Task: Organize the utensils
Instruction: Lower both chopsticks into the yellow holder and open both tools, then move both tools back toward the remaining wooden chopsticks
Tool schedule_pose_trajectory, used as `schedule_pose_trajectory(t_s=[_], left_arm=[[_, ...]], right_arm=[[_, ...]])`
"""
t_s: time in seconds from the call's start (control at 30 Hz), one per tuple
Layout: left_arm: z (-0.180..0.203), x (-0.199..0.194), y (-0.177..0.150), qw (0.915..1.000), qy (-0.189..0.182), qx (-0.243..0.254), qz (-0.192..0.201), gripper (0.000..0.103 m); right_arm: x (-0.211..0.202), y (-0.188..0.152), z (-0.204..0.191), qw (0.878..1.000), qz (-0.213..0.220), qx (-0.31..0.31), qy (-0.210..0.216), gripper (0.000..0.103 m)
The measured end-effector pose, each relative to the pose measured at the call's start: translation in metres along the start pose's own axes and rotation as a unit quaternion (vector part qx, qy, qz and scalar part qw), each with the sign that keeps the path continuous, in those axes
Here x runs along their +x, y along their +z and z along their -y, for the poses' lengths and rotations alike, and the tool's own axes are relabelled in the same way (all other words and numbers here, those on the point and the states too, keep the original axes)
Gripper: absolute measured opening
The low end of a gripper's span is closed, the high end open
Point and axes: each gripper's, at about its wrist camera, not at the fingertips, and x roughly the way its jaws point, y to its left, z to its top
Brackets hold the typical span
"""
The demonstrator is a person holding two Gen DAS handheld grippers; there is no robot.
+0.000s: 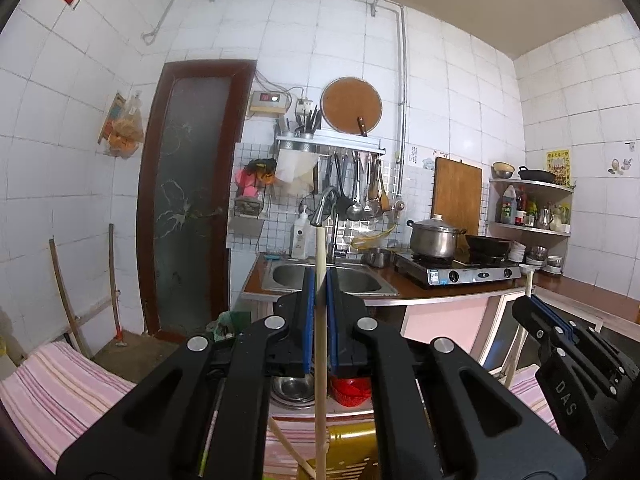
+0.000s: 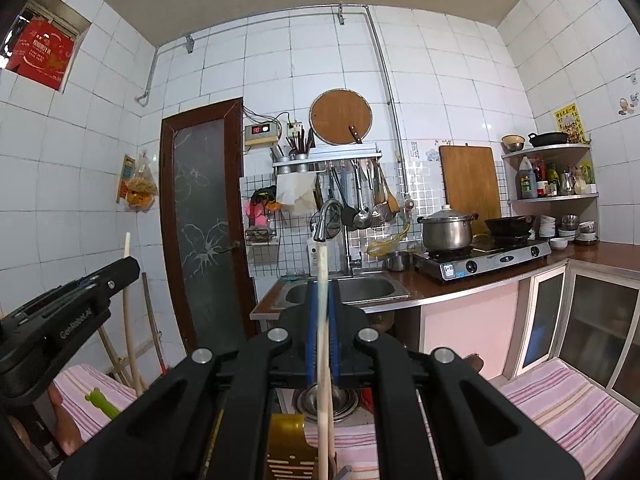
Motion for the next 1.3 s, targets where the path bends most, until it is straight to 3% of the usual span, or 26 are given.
schedule_pose_trajectory(t_s=[0.33, 0.53, 0.57, 0.6, 0.63, 0.67, 0.8, 0.93, 1.13, 1.3], left_arm=[[-0.005, 0.006, -0.025, 0.9994, 0.007, 0.004, -0.034, 0.004], [-0.019, -0.005, -0.024, 0.9982, 0.003, -0.004, -0.06, 0.006], [-0.024, -0.01, -0.022, 0.9979, 0.006, -0.005, -0.065, 0.009], [-0.029, -0.014, -0.02, 0.9975, 0.01, -0.008, -0.069, 0.018], [-0.033, -0.019, -0.018, 0.9973, 0.014, -0.009, -0.072, 0.032], [-0.039, -0.028, -0.014, 0.997, 0.02, -0.013, -0.074, 0.039], [-0.051, -0.057, -0.006, 0.9954, 0.034, 0.004, -0.089, 0.066], [-0.067, -0.095, -0.006, 0.9929, 0.049, 0.022, -0.106, 0.093], [-0.101, -0.148, -0.036, 0.9877, 0.065, 0.007, -0.142, 0.098], [-0.126, -0.172, -0.083, 0.9765, 0.077, 0.009, -0.201, 0.098]], right_arm=[[0.0, -0.019, 0.01, 0.999, -0.037, -0.003, -0.012, 0.006], [0.0, -0.019, 0.009, 0.995, -0.092, -0.022, -0.024, 0.009], [-0.001, -0.018, 0.008, 0.994, -0.104, -0.027, -0.027, 0.017], [-0.002, -0.018, 0.008, 0.993, -0.112, -0.03, -0.029, 0.026], [-0.006, -0.016, 0.008, 0.992, -0.121, -0.029, -0.033, 0.049], [-0.01, -0.014, 0.008, 0.991, -0.122, -0.028, -0.037, 0.056], [-0.03, -0.008, 0.007, 0.988, -0.139, -0.031, -0.051, 0.057], [-0.064, -0.011, 0.003, 0.986, -0.154, -0.025, -0.061, 0.066], [-0.111, -0.054, -0.021, 0.978, -0.195, -0.032, -0.058, 0.074], [-0.132, -0.102, -0.049, 0.969, -0.239, -0.044, -0.04, 0.075]])
